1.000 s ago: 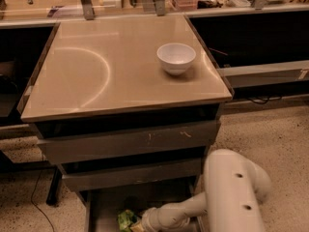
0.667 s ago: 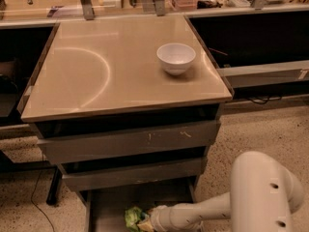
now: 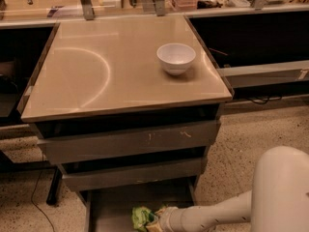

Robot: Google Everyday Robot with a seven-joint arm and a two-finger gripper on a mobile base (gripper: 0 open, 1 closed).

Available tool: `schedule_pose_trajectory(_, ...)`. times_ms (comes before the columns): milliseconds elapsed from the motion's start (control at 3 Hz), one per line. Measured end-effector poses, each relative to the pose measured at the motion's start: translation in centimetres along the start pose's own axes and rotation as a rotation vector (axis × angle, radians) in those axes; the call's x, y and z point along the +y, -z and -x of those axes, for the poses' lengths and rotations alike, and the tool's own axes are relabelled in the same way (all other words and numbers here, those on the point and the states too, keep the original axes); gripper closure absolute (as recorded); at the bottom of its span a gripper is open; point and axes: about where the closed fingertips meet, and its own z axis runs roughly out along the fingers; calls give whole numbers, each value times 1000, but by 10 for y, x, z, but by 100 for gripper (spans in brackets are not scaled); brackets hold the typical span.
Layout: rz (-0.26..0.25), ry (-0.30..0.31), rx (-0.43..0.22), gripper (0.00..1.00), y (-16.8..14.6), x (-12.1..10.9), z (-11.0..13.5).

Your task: Pick green rice chip bag from bottom drawer and place on counter

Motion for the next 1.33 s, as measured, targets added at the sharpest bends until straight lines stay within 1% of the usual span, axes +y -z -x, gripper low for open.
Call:
schedule_pose_trajectory(333, -22, 0, 10, 100, 24, 13, 22)
schedule_pose_trajectory(667, -47, 11, 17, 100, 62, 42, 57)
schedule_pose_trajectory(1000, -51, 48, 30, 100, 99, 77, 85)
schedule_pose_trajectory(1333, -99, 92, 12, 100, 121, 68, 106)
